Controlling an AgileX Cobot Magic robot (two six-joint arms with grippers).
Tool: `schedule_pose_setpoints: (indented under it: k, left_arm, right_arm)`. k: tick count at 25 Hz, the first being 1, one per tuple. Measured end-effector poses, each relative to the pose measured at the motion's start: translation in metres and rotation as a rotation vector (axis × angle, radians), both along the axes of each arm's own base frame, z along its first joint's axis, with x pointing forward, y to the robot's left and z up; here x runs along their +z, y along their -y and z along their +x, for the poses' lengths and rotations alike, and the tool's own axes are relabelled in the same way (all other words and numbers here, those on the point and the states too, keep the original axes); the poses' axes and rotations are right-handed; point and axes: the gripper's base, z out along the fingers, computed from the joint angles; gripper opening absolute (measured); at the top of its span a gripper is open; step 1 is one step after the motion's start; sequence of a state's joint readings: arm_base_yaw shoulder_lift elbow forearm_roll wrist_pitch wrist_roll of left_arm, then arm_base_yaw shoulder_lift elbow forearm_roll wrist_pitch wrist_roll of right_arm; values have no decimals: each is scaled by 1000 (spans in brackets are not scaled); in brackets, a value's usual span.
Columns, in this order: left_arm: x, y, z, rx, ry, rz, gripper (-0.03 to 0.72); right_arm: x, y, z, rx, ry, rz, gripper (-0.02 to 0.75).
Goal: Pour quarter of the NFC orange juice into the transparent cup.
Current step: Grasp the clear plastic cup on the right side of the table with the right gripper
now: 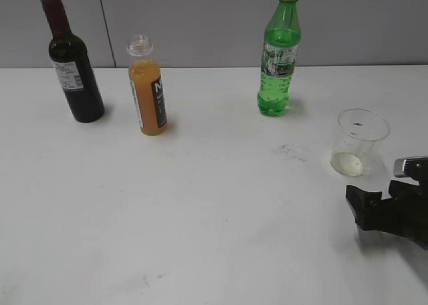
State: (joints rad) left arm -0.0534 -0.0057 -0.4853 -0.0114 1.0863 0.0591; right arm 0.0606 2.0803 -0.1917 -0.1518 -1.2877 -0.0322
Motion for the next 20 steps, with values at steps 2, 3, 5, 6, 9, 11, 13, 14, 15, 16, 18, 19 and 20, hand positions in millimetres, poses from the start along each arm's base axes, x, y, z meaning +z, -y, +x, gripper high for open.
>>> schedule_pose_setpoints:
  k: [2, 3, 5, 6, 9, 11, 13, 14, 15, 16, 18, 19, 20]
  left_arm:
    - [0, 0, 0, 0, 0, 0, 641]
    - [0, 0, 0, 0, 0, 0, 638]
    - [0, 0, 0, 0, 0, 0, 634]
    - [0, 0, 0, 0, 0, 0, 631]
    - [0, 0, 0, 0, 0, 0, 625]
    - [0, 0, 0, 0, 0, 0, 622]
    - [0, 0, 0, 0, 0, 0, 618]
    - [0, 0, 0, 0, 0, 0, 616]
    - [0, 0, 0, 0, 0, 0, 615]
    - [0, 0, 0, 0, 0, 0, 613]
    - [0, 0, 0, 0, 0, 0, 611]
    - [0, 0, 0, 0, 0, 0, 610]
    - [0, 0, 0, 0, 0, 0, 608]
  right_arm:
    - [0, -2, 4, 19, 7, 4, 665]
    - [0, -3, 6, 27, 11, 5, 665]
    - [0, -4, 10, 39, 20, 7, 665]
    - [-1, -4, 12, 43, 23, 7, 665]
    - [0, -7, 21, 70, 38, 10, 665]
    - [0, -9, 28, 94, 46, 12, 665]
    - [1, -10, 34, 91, 62, 11, 665]
    - [2, -9, 38, 84, 73, 13, 665]
    - [2, -9, 41, 81, 83, 14, 665]
    - [3, -9, 44, 79, 91, 16, 665]
    - [5, -10, 52, 82, 115, 16, 664]
    - [6, -11, 55, 85, 127, 17, 664]
    - [7, -11, 58, 87, 136, 18, 664]
